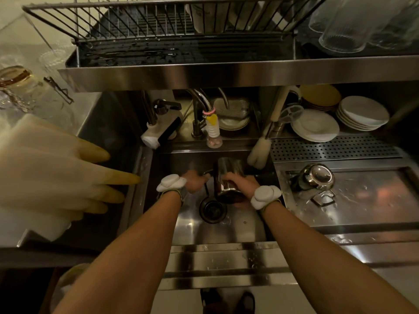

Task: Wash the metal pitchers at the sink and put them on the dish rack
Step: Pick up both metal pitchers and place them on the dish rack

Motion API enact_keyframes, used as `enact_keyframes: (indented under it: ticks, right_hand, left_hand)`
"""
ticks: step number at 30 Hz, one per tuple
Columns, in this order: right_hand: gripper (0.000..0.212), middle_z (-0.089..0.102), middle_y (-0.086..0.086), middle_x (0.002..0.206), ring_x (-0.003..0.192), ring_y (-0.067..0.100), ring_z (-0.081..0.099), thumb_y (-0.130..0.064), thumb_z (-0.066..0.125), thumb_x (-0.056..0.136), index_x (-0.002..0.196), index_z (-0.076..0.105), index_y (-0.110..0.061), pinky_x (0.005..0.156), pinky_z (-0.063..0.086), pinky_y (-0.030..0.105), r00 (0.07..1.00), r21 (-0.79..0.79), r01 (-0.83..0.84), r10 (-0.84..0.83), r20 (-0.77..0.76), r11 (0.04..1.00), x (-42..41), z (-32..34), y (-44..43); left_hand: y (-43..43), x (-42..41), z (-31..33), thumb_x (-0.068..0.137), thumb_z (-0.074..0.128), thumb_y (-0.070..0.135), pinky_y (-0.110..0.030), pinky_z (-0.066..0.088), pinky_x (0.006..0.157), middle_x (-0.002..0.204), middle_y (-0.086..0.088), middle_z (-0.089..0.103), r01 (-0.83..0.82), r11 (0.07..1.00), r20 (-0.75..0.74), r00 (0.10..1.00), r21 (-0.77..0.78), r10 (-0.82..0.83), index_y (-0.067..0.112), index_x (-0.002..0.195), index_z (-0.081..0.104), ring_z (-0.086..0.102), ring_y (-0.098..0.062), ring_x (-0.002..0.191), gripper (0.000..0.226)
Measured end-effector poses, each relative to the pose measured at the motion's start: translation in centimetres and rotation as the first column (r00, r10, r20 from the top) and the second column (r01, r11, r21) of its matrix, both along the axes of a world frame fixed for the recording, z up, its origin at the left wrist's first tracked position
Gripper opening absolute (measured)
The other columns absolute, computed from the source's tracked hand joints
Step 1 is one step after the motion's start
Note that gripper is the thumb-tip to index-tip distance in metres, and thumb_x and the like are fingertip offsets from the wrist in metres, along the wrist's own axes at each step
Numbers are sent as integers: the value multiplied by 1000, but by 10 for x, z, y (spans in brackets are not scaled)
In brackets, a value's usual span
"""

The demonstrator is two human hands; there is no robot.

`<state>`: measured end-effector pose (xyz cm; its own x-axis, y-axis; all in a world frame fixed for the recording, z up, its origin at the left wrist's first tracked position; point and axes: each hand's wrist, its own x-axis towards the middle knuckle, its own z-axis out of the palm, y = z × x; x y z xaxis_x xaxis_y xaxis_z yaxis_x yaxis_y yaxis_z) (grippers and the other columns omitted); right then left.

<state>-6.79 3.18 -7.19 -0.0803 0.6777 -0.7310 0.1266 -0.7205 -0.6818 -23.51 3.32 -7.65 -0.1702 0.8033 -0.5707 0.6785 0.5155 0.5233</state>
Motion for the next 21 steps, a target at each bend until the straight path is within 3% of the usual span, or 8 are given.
enact_keyframes:
  ticks: [2, 5, 8, 11, 15, 17, 19, 21]
  right_hand:
    - [36, 64, 9, 95, 90, 26, 62, -38, 75, 73, 95, 57, -16, 64, 56, 36, 999, -32, -40, 40, -9, 999, 5, 6, -1]
    - [47, 65, 12, 107, 96, 27, 63, -43, 71, 75, 110, 58, -15, 68, 58, 40, 997, -21, -58, 56, -52, 998, 16, 7, -5]
    - [41, 63, 12, 110, 86, 26, 61, -43, 64, 81, 109, 57, -14, 75, 55, 43, 998, -23, -53, 53, -26, 998, 29, 12, -11]
    - [45, 60, 14, 114, 79, 26, 59, -36, 62, 87, 122, 56, -8, 67, 55, 39, 996, 39, -78, 77, 36, 996, 44, 22, -15]
    - [49, 56, 27, 126, 108, 42, 60, -32, 64, 87, 127, 55, -6, 89, 53, 53, 987, 160, -86, 62, 150, 983, 65, 33, -20]
    - [47, 61, 19, 119, 101, 33, 60, -30, 67, 85, 126, 58, -8, 78, 55, 43, 983, 239, -67, 22, 183, 969, 79, 33, -20]
    - [42, 64, 10, 105, 93, 25, 59, -27, 68, 83, 120, 63, -8, 75, 52, 35, 971, 340, -50, -33, 235, 939, 100, 36, -20]
    - [35, 67, 10, 105, 98, 24, 62, -23, 68, 83, 114, 66, -7, 84, 50, 32, 942, 436, -63, -91, 323, 898, 120, 42, -18]
  left_hand:
    - [-5, 11, -4, 95, 44, 48, -34, 48, 69, 108, -23, 65, -112, 992, 177, 977, -62, 122, -5, 117, 59, 65, -34, 91, 59]
    - [-10, 25, 1, 96, 45, 45, -35, 51, 65, 91, -14, 65, -263, 955, 362, 884, -137, 296, 5, 92, 59, 64, -29, 80, 42]
    - [-11, 36, 7, 97, 46, 40, -43, 54, 75, 85, -10, 59, -342, 936, 428, 837, -76, 341, 3, 108, 57, 62, -31, 90, 40]
    - [-18, 52, 16, 92, 54, 38, -47, 51, 88, 112, -28, 63, -363, 930, 409, 859, 61, 308, -3, 114, 60, 60, -42, 109, 46]
    - [-31, 69, 27, 95, 52, 27, -39, 45, 93, 117, -24, 64, -263, 945, 250, 945, 194, 212, -6, 110, 64, 59, -36, 113, 38]
    - [-33, 68, 24, 96, 50, 24, -39, 46, 91, 114, -24, 65, -290, 941, 286, 929, 174, 234, -3, 107, 65, 61, -37, 110, 33]
    - [-36, 74, 23, 95, 52, 24, -44, 49, 87, 94, -23, 69, -318, 936, 352, 902, 149, 251, 0, 93, 65, 65, -38, 91, 27]
    - [-34, 80, 23, 96, 52, 19, -47, 51, 79, 57, -7, 67, -326, 933, 359, 898, 152, 255, 5, 73, 59, 59, -30, 64, 28]
